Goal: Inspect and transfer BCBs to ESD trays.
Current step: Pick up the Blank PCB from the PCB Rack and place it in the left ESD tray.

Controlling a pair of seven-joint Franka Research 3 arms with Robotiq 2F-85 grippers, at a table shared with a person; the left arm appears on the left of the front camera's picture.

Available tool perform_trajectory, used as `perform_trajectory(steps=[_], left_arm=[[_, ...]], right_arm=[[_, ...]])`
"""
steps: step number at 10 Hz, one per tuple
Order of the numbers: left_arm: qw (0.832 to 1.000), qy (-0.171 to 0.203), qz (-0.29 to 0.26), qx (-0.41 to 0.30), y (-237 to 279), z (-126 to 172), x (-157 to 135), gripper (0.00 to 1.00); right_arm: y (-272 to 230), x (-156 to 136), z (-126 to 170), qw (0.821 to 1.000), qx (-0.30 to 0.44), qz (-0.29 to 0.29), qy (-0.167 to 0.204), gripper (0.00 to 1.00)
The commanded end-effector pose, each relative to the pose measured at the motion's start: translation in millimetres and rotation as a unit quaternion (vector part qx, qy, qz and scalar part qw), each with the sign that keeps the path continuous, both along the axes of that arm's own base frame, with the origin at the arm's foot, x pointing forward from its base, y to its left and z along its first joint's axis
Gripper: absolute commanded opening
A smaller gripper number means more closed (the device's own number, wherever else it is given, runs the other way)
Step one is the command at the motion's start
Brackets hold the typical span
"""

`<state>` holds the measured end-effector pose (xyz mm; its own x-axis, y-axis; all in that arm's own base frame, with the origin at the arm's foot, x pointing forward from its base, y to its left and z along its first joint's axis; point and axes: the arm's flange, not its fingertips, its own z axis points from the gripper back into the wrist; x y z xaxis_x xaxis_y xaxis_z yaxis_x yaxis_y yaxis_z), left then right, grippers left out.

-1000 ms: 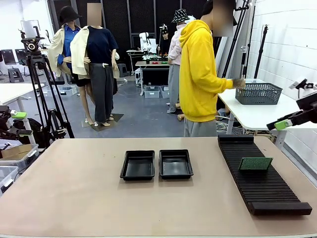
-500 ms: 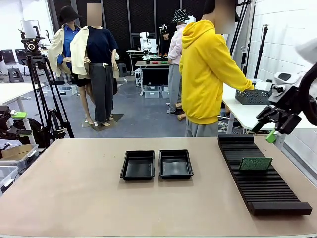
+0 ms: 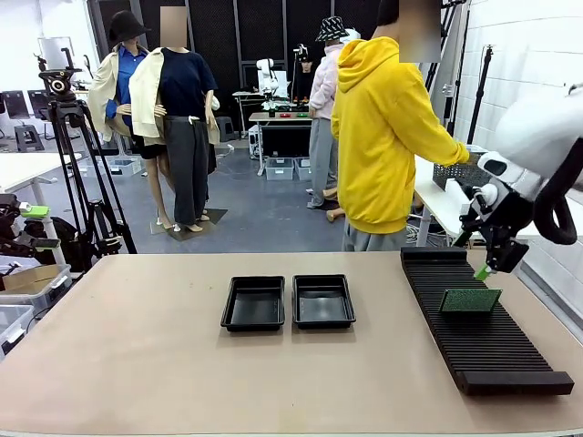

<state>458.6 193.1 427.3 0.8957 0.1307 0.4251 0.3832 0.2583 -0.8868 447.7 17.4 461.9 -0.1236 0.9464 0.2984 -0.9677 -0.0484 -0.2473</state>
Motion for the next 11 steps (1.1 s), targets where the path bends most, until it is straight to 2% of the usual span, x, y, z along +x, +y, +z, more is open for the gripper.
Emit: perform_trajectory(steps=[1,3,7,11], left_arm=[[1.000,-0.003,0.002,-0.007,1,2,0,1.00],[1.000,-0.003,0.002,-0.007,1,2,0,1.00],[1.000,-0.003,0.002,-0.007,1,2,0,1.00],[1.000,-0.003,0.002,-0.007,1,2,0,1.00]], right_arm=[[2,5,-15,0.999,-0.037,-0.026,-0.014,1.00],[2,9,-15,0.996,-0.078,-0.033,-0.004,1.00],[2,30,-13,0.994,-0.092,-0.053,0.037,1.00],[-1,38,-29,0.988,-0.128,-0.076,0.048,1.00]])
